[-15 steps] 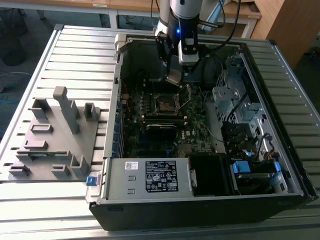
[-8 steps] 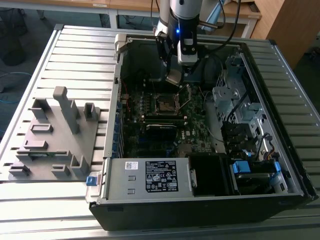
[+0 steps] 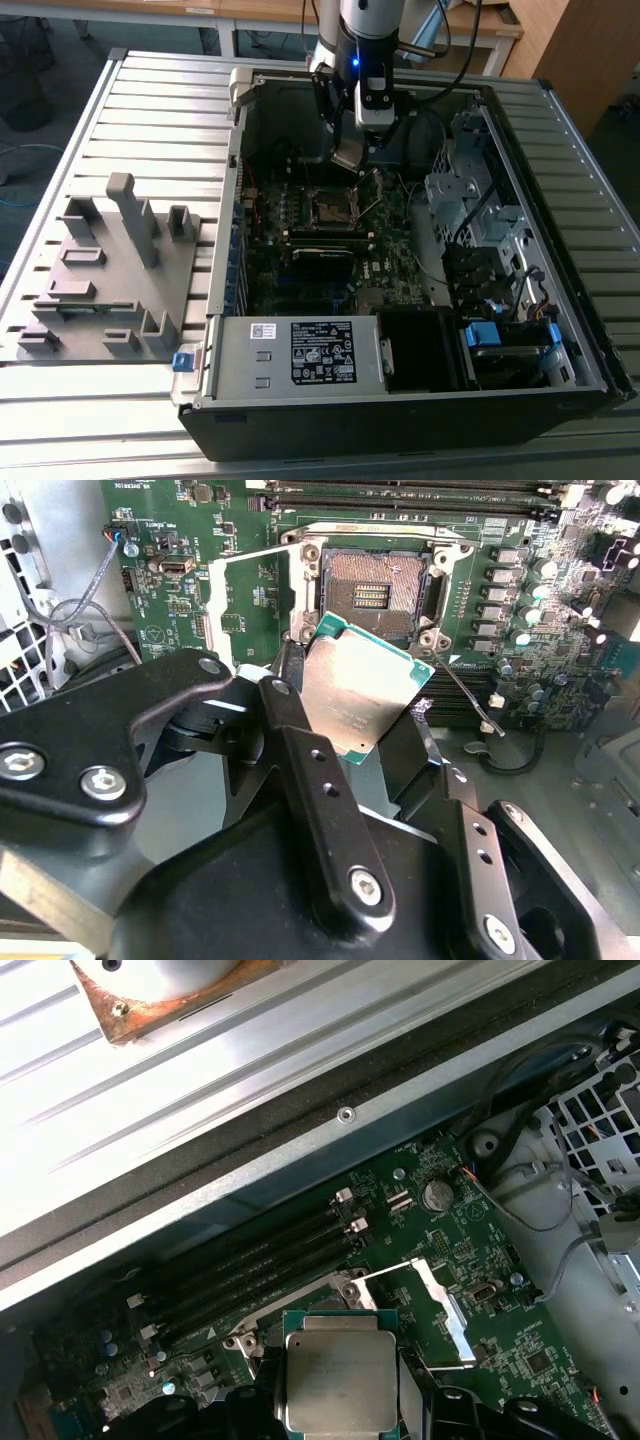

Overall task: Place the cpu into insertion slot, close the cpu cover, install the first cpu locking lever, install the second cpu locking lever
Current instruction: 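Place the cpu into insertion slot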

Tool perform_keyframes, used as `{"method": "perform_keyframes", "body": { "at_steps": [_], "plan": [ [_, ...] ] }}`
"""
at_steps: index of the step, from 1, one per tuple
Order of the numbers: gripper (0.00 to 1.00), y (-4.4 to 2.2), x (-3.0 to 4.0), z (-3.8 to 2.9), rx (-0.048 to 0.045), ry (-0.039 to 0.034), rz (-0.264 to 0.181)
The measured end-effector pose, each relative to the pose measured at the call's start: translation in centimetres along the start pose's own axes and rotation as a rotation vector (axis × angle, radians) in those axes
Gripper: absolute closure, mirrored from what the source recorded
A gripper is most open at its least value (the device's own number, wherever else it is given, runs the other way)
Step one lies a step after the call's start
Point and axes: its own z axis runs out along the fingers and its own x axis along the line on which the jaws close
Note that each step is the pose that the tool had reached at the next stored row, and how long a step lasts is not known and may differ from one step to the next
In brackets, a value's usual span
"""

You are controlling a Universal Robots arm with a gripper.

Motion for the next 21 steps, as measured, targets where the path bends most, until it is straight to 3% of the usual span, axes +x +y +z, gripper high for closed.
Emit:
{"method": "perform_keyframes", "body": {
  "at_steps": [6, 17, 21],
  "plan": [
    [0.46, 0.0, 0.0, 0.02, -0.0003, -0.0009, 0.009],
    [0.46, -0.02, 0.0, 0.21, -0.0029, -0.0142, 0.154],
    [0.46, -0.02, 0.0, 0.22, -0.0032, -0.0151, 0.164]
  ]
}}
